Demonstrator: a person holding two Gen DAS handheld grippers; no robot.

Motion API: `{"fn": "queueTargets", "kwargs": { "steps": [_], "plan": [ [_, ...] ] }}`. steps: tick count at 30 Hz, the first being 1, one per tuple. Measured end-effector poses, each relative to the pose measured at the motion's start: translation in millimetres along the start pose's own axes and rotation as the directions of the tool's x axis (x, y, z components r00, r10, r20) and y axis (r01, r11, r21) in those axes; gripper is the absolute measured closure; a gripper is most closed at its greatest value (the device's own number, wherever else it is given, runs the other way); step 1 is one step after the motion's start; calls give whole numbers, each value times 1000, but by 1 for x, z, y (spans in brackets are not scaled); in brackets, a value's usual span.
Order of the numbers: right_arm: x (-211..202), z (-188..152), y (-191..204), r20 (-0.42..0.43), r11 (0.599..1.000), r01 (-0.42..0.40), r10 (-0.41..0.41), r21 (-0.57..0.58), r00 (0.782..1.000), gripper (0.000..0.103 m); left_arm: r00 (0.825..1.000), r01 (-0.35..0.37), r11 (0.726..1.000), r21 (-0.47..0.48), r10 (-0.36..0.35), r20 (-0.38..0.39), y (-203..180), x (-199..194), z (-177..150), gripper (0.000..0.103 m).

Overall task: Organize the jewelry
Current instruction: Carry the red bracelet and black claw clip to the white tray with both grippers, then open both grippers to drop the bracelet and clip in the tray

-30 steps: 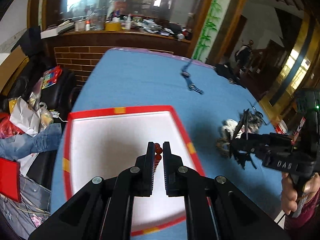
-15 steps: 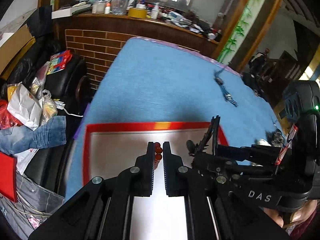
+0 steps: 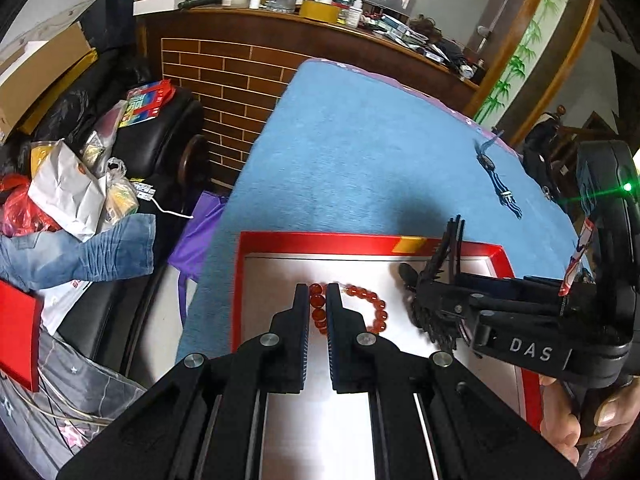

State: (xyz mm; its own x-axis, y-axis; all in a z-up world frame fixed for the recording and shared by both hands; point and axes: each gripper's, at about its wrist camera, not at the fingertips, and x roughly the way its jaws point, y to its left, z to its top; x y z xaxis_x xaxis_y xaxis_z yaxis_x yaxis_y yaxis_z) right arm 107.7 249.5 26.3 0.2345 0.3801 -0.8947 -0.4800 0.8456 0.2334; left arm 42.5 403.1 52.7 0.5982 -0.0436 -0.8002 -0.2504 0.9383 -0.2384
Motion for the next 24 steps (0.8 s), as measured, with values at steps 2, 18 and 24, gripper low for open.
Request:
{"fn": "queueTargets", "kwargs": {
  "steps": [2, 18, 24],
  "plan": [
    [0, 0, -2, 0, 1000, -1, 1, 6, 1000, 58, 1000, -1, 1000, -8, 1, -1, 3, 1, 0, 96],
    [-58, -21, -31, 73, 997, -64, 62, 34, 995, 39, 997, -2, 1000, 25, 0, 72, -23, -46, -14, 81],
    [-102, -69, -60, 144, 988, -132, 120, 81, 982, 39, 994, 61, 995, 84, -68, 86, -73, -69, -40, 80]
  ]
}}
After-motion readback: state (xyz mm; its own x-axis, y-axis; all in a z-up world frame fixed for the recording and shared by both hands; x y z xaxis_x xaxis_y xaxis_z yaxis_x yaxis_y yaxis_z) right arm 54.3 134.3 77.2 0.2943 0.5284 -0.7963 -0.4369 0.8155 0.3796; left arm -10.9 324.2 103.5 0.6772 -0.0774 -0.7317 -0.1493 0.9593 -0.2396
